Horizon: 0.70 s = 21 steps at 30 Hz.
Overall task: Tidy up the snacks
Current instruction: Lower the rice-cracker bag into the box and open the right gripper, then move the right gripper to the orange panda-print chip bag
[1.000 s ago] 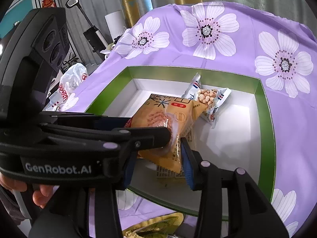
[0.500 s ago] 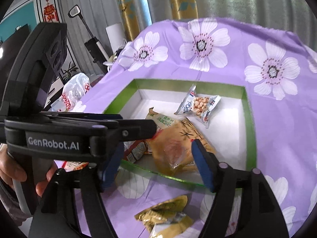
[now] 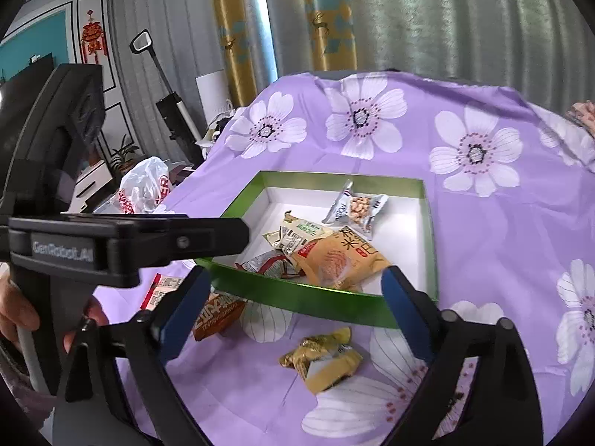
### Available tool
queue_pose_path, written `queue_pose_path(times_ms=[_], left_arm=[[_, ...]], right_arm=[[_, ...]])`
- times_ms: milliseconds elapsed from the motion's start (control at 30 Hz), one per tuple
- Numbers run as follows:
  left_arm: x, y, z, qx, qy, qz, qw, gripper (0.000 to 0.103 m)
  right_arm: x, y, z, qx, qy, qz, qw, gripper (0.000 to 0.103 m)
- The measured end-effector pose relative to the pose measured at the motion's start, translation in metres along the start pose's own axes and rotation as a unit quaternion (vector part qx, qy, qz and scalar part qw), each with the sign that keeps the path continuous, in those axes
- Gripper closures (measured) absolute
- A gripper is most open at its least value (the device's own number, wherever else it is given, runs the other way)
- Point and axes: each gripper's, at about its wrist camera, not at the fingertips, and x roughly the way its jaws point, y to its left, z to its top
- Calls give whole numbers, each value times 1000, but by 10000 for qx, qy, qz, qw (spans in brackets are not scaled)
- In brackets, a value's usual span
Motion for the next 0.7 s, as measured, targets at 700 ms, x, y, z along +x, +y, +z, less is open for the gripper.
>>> queue_pose_path(times_ms=[700], left_arm=[[-45,2,-37,-46,-221,128,9997,1]], right_arm=[[-54,12,-17,112,-279,-84,9995,2]])
